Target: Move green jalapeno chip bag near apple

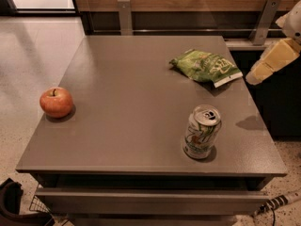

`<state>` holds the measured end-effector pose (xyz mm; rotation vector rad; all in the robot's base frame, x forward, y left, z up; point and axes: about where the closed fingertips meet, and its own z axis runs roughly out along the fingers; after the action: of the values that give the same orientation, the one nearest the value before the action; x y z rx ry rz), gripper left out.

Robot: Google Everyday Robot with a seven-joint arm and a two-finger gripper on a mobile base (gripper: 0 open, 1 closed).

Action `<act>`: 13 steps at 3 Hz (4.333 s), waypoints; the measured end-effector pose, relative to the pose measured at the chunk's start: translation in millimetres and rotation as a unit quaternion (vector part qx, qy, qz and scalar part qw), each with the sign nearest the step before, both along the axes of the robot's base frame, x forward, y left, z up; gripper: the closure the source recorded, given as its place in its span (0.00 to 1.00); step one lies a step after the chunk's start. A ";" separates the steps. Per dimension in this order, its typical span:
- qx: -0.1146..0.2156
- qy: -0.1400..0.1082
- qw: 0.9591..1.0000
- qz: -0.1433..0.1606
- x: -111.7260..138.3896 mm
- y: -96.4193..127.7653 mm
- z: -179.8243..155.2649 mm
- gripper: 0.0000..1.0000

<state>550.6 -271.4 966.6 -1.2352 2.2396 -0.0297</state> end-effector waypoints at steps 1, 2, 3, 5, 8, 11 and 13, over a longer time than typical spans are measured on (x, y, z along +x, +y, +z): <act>0.038 -0.027 0.998 -0.043 30.7 -9.9 -12.6 0.00; 0.121 -0.043 0.991 -0.046 73.6 6.2 -41.0 0.00; 0.188 -0.043 0.981 -0.031 97.6 29.7 -60.0 0.00; 0.255 -0.054 0.965 -0.006 115.2 59.1 -75.8 0.00; 0.286 -0.027 0.958 -0.005 148.5 77.1 -137.2 0.16; 0.287 -0.021 0.958 0.000 149.9 86.1 -141.4 1.00; 0.287 -0.020 0.958 0.000 149.9 86.1 -140.8 1.00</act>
Offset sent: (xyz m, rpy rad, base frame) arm 0.1029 0.0139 -0.0573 0.3695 -0.1070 -0.1065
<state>700.6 -185.2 825.8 -0.8999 2.0008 0.5522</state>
